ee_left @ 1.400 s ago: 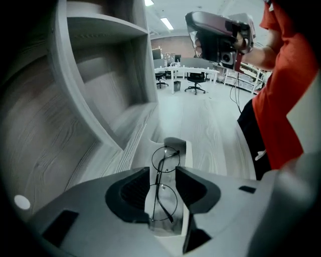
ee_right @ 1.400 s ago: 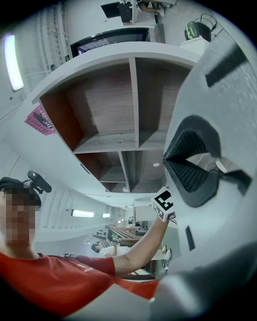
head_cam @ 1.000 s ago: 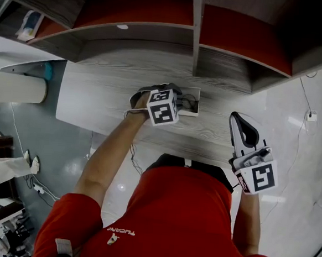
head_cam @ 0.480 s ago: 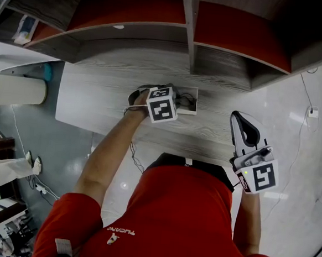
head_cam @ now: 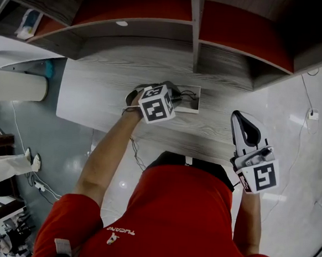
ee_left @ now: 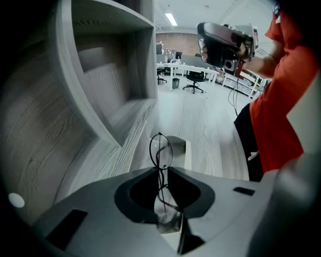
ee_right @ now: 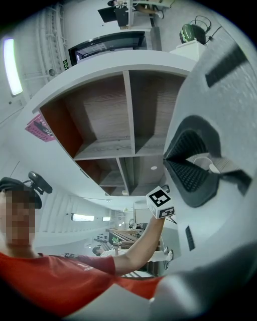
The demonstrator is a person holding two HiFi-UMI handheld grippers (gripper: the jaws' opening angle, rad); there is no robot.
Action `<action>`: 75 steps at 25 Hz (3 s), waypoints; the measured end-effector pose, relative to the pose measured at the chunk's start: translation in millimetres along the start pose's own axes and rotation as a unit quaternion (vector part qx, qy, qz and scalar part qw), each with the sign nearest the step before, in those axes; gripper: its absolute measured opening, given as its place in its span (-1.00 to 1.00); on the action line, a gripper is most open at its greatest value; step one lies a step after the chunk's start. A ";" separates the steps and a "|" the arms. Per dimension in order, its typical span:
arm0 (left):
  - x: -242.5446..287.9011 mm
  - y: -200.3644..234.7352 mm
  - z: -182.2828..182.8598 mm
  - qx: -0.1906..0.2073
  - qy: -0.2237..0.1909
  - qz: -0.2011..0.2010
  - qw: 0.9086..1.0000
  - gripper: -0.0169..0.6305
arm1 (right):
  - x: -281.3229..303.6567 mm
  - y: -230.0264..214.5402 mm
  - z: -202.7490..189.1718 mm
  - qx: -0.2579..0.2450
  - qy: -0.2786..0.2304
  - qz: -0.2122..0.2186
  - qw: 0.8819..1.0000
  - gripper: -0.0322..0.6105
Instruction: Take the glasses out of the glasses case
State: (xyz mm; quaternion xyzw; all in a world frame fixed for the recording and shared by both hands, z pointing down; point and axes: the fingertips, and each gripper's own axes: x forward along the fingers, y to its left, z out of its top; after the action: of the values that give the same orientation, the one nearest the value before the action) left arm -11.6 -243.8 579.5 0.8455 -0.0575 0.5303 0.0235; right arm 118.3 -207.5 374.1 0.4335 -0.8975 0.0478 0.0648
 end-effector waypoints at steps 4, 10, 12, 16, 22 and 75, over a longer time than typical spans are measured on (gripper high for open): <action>-15.3 1.1 7.1 -0.028 -0.043 0.013 0.999 -0.79 | 2.2 4.2 2.9 0.004 -0.005 0.005 1.000 -0.89; -45.3 9.1 19.5 -0.088 -0.129 0.045 0.987 -0.82 | 5.8 10.1 6.8 0.008 -0.011 0.013 1.000 -0.89; -55.2 10.5 24.0 -0.110 -0.159 0.055 0.980 -0.82 | 6.3 12.0 8.7 0.010 -0.013 0.015 1.000 -0.89; -78.3 10.5 34.1 -0.153 -0.221 0.067 0.961 -0.82 | 8.4 17.0 14.8 0.010 -0.020 0.021 1.000 -0.89; -117.6 16.3 43.7 -0.205 -0.312 0.108 0.922 -0.82 | 13.4 26.3 24.3 0.008 -0.032 0.031 0.999 -0.89; -272.8 -38.0 96.9 -0.200 -0.536 0.287 0.768 -0.82 | -2.4 80.7 72.5 -0.012 -0.100 0.088 0.991 -0.89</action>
State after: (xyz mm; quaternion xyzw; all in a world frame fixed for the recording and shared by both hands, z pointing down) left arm -37.9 -196.1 292.7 0.9126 -0.4056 -0.0506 0.0043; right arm 51.0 -166.0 299.8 0.3550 -0.9345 -0.0009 -0.0247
